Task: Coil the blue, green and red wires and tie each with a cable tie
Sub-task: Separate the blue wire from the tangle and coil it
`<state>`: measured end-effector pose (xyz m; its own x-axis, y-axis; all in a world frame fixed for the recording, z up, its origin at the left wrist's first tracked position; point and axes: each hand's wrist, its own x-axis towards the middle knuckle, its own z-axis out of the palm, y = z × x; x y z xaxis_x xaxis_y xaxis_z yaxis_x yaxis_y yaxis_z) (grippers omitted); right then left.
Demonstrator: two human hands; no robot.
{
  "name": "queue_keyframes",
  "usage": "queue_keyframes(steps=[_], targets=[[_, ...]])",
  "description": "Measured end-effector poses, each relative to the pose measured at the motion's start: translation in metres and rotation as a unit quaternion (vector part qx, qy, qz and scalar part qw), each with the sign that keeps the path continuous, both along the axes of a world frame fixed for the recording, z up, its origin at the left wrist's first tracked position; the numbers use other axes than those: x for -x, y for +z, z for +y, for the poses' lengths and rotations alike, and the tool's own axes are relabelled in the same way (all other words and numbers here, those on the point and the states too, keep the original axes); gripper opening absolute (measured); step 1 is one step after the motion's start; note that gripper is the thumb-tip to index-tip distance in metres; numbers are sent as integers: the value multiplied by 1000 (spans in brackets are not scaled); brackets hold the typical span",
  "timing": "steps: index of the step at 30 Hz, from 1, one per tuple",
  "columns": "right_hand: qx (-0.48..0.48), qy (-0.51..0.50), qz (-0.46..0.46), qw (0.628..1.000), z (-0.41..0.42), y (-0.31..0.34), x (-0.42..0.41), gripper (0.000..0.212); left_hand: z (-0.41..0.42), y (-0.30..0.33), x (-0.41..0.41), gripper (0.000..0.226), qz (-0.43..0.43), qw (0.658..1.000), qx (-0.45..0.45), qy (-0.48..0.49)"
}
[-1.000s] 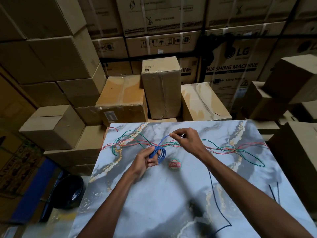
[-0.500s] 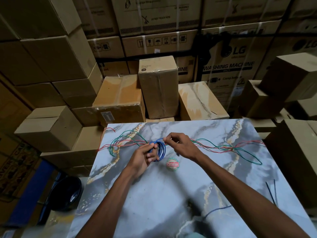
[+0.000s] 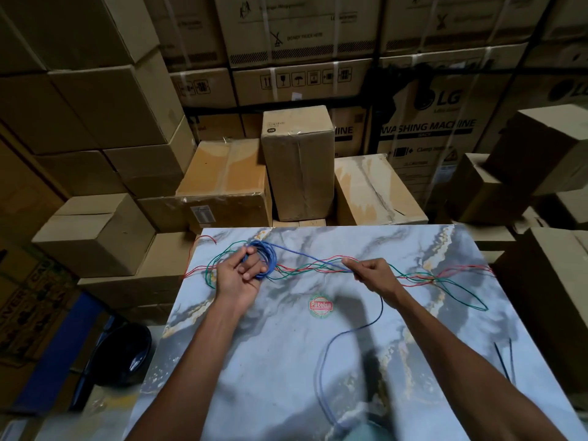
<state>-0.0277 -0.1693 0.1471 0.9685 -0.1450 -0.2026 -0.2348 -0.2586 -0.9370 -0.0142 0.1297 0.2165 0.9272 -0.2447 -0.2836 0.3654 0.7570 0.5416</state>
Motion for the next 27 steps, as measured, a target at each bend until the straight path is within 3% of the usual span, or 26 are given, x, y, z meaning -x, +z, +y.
queue_keyframes(steps=[4,7,10,15,20,27], targets=[[119,42,-3,992,2,-15,-7,47,-9,-2,3,28,-14,998,-62,-24],[190,49,-90,976,24,3,-11,29,-17,-1,6,28,-24,994,-85,-63],[163,18,-184,969,49,41,-7,44,-23,-2,9,26,-25,988,-120,-94],[80,151,-134,976,91,76,0,49,-33,3,15,25,-46,978,-151,-136],[99,53,-167,979,111,57,6,71,-40,7,23,20,-63,976,-103,-182],[122,-3,-174,977,110,46,4,83,-48,4,27,20,-62,973,-128,-181]])
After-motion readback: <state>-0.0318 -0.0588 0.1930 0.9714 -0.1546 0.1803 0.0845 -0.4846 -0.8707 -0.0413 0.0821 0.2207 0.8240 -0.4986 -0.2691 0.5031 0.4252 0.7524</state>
